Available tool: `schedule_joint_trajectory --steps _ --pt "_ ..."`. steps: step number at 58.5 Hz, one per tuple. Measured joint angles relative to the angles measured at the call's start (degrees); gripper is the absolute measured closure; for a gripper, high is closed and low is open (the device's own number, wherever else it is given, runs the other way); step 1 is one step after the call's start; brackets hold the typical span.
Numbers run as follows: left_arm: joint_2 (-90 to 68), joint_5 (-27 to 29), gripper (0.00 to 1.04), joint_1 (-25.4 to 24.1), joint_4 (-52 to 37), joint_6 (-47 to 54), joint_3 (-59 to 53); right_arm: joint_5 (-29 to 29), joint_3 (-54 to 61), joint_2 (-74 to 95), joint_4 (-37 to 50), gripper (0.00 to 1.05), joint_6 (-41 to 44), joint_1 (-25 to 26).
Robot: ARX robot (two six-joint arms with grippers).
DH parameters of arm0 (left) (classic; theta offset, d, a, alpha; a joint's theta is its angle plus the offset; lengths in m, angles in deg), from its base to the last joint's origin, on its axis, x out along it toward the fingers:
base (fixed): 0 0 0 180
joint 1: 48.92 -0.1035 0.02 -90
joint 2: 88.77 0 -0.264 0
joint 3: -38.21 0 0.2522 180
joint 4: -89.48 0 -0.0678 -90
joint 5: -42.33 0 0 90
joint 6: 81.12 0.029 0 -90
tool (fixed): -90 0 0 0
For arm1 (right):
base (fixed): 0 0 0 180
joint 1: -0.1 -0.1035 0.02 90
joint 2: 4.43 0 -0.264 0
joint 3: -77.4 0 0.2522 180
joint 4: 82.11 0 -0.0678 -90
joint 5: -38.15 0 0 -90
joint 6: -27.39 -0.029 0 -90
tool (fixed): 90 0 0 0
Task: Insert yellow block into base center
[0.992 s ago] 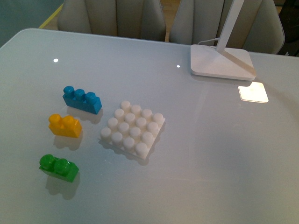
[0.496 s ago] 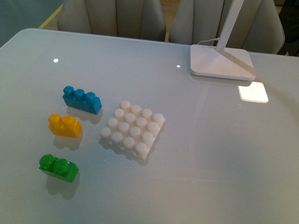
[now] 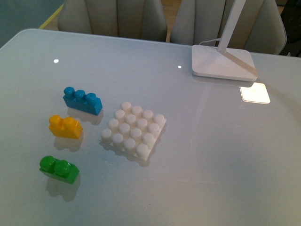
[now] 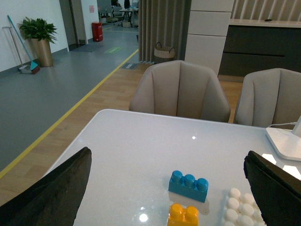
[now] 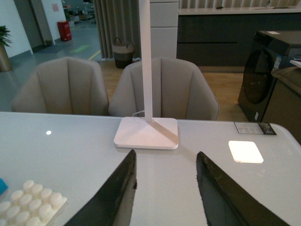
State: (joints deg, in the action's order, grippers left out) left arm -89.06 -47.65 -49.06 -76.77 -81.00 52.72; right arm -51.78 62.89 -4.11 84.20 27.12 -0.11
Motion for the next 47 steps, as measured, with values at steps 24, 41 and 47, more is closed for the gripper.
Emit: schedule_joint_trajectory --steps 24,41,47 --pt "-34.7 2.4 0.07 14.9 11.1 -8.2 14.0 -0.1 0.0 0.0 0.0 0.09 0.0 0.0" --pt "-60.2 12.3 0.07 27.1 -7.1 -15.6 18.6 0.0 0.0 0.0 0.0 0.09 0.0 0.0" --pt "-69.3 15.5 0.07 28.9 -12.5 -16.6 20.6 -0.1 0.0 0.0 0.0 0.09 0.0 0.0"
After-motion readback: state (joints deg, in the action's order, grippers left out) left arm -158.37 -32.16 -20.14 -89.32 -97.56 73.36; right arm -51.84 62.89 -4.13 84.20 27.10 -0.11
